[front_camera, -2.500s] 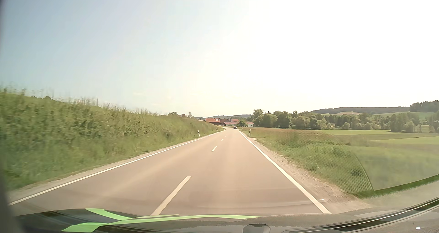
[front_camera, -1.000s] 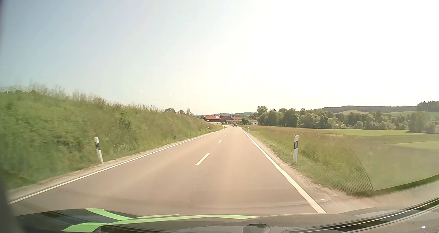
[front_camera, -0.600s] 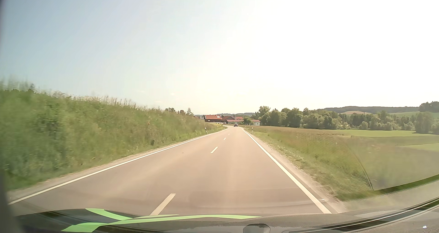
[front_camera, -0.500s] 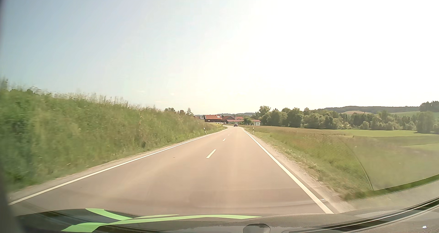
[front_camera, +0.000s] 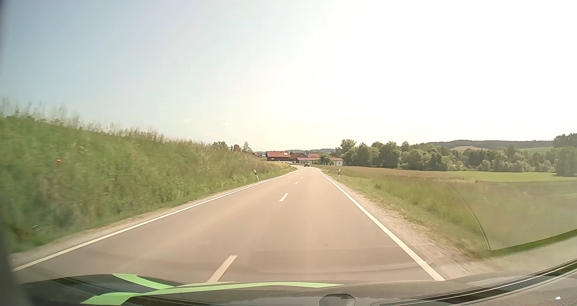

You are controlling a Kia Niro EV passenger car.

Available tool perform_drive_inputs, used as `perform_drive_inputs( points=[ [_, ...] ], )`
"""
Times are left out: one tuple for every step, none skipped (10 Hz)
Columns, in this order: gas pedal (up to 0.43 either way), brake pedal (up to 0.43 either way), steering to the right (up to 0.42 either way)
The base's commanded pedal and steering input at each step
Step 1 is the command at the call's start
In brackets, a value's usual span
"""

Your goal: Follow the waypoints while adhering to traffic rules and regulations

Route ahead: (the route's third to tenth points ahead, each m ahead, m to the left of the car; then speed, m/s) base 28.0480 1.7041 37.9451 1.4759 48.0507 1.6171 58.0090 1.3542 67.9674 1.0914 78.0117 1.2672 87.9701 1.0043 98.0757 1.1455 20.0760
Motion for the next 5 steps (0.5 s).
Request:
perform_drive_inputs(
  points=[
    [0.000, 0.000, 0.000],
    [0.000, 0.000, 0.001],
    [0.000, 0.000, 0.004],
    [0.000, 0.000, 0.005],
    [0.000, 0.000, 0.005]
  ],
)
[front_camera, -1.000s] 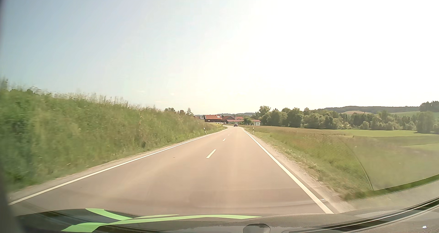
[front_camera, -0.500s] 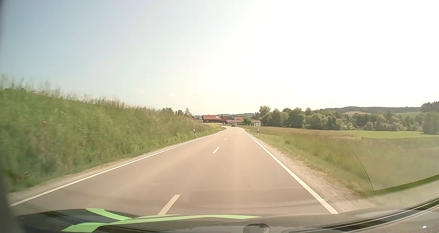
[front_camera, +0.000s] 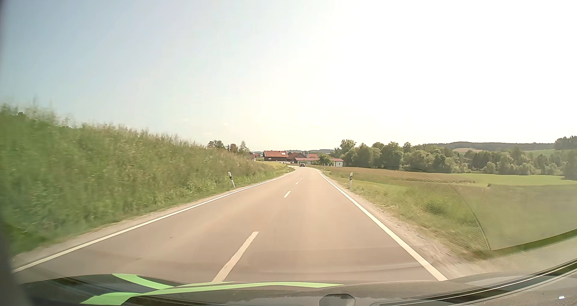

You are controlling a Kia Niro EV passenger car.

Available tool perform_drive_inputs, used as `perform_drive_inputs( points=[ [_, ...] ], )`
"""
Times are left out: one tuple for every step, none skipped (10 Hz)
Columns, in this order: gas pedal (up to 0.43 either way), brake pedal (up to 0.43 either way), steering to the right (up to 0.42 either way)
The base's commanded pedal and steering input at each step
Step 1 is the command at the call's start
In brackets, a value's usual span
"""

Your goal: Follow the waypoints while adhering to traffic rules and regulations

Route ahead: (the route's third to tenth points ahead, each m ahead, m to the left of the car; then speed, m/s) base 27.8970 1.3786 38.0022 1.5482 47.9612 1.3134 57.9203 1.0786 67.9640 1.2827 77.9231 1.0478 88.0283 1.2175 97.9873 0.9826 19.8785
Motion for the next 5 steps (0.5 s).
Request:
perform_drive_inputs(
  points=[
    [0.000, 0.000, 0.005],
    [0.000, 0.000, 0.005],
    [0.000, 0.000, 0.004],
    [0.000, 0.000, 0.005],
    [0.020, 0.000, 0.004]
  ],
)
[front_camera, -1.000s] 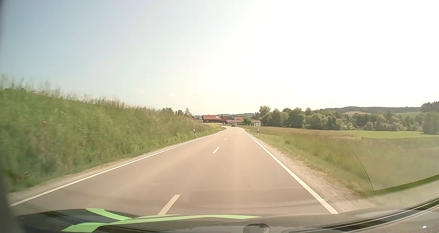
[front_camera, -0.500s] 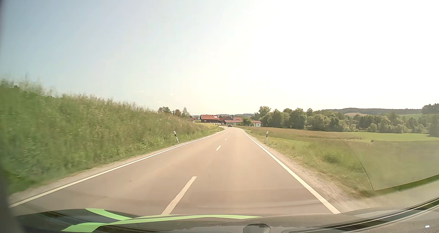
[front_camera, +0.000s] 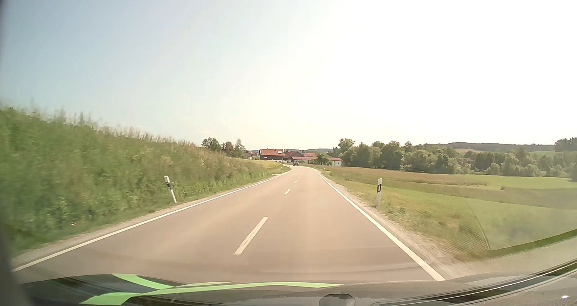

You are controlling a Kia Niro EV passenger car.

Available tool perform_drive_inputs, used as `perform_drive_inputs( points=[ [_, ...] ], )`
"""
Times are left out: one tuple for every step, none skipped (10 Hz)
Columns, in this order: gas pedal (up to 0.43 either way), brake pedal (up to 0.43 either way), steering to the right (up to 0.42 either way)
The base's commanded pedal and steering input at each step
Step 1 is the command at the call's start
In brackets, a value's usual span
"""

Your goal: Follow the waypoints while adhering to traffic rules and regulations

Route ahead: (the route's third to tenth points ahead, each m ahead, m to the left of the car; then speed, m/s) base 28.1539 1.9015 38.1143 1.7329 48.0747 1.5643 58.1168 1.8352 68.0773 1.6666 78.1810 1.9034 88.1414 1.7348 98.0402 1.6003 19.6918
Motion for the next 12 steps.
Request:
perform_drive_inputs(
  points=[
    [0.028, 0.000, 0.004],
    [0.039, 0.000, 0.004],
    [0.047, 0.000, 0.003],
    [0.047, 0.000, 0.001],
    [0.047, 0.000, 0.000],
    [0.047, 0.000, 0.000],
    [0.047, 0.000, 0.000],
    [0.047, 0.000, -0.001],
    [0.047, 0.000, 0.000],
    [0.059, 0.000, -0.001],
    [0.059, 0.000, -0.001],
    [0.059, 0.000, 0.000]
  ],
)
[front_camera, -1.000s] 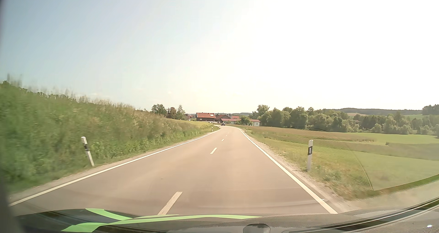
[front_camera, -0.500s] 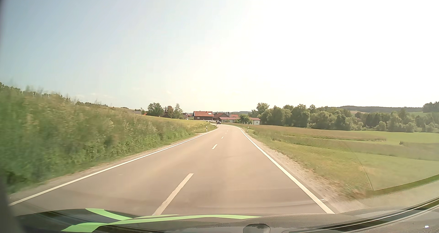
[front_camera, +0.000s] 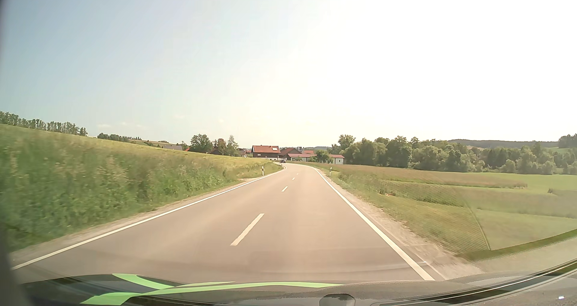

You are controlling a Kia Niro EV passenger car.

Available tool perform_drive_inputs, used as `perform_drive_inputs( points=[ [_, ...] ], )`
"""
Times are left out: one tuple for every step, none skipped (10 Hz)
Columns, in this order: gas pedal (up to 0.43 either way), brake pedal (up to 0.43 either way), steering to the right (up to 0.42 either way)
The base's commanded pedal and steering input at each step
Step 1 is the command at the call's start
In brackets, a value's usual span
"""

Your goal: Follow the waypoints while adhering to traffic rules and regulations

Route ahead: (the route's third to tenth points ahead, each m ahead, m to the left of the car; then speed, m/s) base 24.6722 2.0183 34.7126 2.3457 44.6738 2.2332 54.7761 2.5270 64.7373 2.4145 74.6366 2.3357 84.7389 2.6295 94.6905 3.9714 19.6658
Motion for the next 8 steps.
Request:
perform_drive_inputs(
  points=[
    [0.059, 0.000, 0.000],
    [0.059, 0.000, 0.000],
    [0.047, 0.000, 0.000],
    [0.047, 0.000, -0.001],
    [0.047, 0.000, -0.001],
    [0.047, 0.000, 0.000],
    [0.047, 0.000, -0.001],
    [0.047, 0.000, -0.001]
  ],
)
